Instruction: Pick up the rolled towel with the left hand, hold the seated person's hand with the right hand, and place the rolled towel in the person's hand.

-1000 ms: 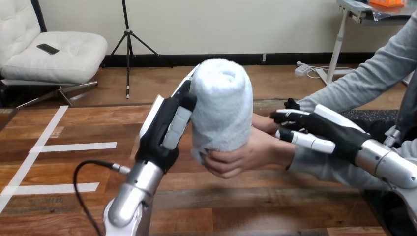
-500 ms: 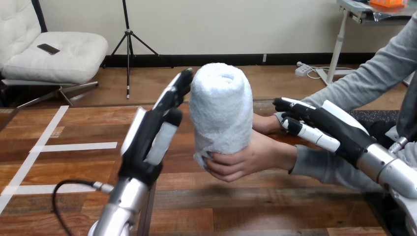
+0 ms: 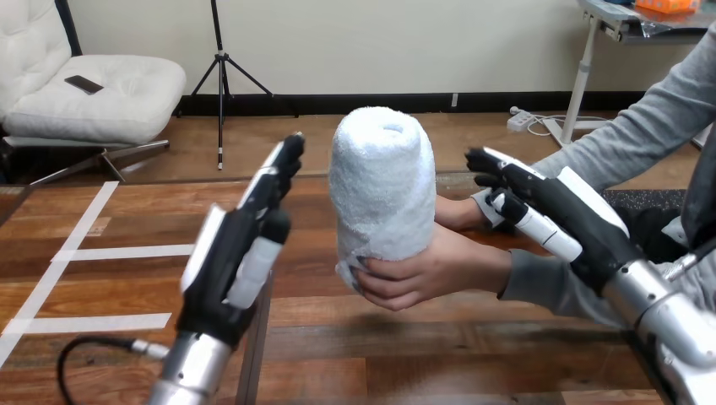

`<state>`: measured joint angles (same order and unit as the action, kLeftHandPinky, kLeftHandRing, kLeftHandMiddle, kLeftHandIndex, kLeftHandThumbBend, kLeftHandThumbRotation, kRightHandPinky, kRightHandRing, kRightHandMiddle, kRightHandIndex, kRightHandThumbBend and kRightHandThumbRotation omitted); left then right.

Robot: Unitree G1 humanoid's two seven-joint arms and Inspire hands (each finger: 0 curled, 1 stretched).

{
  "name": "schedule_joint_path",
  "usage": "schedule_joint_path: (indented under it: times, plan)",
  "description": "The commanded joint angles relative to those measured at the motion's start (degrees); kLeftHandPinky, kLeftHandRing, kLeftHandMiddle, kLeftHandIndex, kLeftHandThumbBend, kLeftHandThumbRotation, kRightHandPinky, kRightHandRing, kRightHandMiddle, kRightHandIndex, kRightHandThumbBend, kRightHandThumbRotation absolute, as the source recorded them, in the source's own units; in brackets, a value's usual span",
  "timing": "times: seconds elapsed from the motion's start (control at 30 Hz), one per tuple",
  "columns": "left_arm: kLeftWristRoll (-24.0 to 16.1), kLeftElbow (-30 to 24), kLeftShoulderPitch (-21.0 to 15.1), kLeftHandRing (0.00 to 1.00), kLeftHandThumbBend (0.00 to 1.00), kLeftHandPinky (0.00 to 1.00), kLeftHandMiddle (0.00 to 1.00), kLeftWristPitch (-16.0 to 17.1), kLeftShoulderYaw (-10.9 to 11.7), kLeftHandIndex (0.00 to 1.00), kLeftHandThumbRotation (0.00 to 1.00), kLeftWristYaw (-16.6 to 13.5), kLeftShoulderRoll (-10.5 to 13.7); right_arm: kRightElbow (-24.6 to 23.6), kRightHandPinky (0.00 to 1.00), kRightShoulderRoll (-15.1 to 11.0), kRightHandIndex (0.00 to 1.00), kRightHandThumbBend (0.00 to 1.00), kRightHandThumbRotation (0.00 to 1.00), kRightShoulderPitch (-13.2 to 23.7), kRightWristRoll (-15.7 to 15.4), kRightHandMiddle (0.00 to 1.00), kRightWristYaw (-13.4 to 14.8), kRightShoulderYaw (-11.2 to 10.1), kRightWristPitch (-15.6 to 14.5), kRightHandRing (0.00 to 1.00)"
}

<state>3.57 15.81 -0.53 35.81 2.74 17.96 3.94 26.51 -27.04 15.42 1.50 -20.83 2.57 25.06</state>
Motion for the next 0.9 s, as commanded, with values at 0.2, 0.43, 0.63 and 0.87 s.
schedule_joint_path:
  times: [0.2, 0.43, 0.63, 0.87]
  plan:
    - [4.5, -11.3, 5.1, 0.97, 0.95, 0.98, 0.95, -2.8, -0.9, 0.98, 0.99, 0.7, 0.6, -13.2, 0.9, 4.0, 0.95, 1.0, 1.0, -4.6, 4.4, 0.95, 2.0, -3.5, -1.4, 0.94]
    - [6.5, -15.1, 9.3, 0.96, 0.93, 0.94, 0.95, -3.0, -0.8, 0.99, 1.0, 1.6, 1.1, -20.4, 0.89, 6.6, 0.95, 1.0, 1.0, -9.1, 6.4, 0.94, 3.3, -3.8, -1.6, 0.93]
    - [7.4, -17.0, 12.1, 0.96, 0.91, 0.93, 0.96, -1.8, -0.5, 1.0, 1.0, 2.3, 1.4, -25.5, 0.89, 9.0, 0.94, 1.0, 1.0, -12.9, 9.6, 0.93, 3.3, -3.5, -1.3, 0.93]
    - [8.0, -19.0, 14.9, 0.95, 0.89, 0.92, 0.96, -0.4, -0.3, 0.99, 1.0, 2.4, 1.2, -30.8, 0.89, 11.4, 0.93, 1.0, 1.0, -17.0, 13.3, 0.92, 2.8, -2.9, -2.1, 0.92]
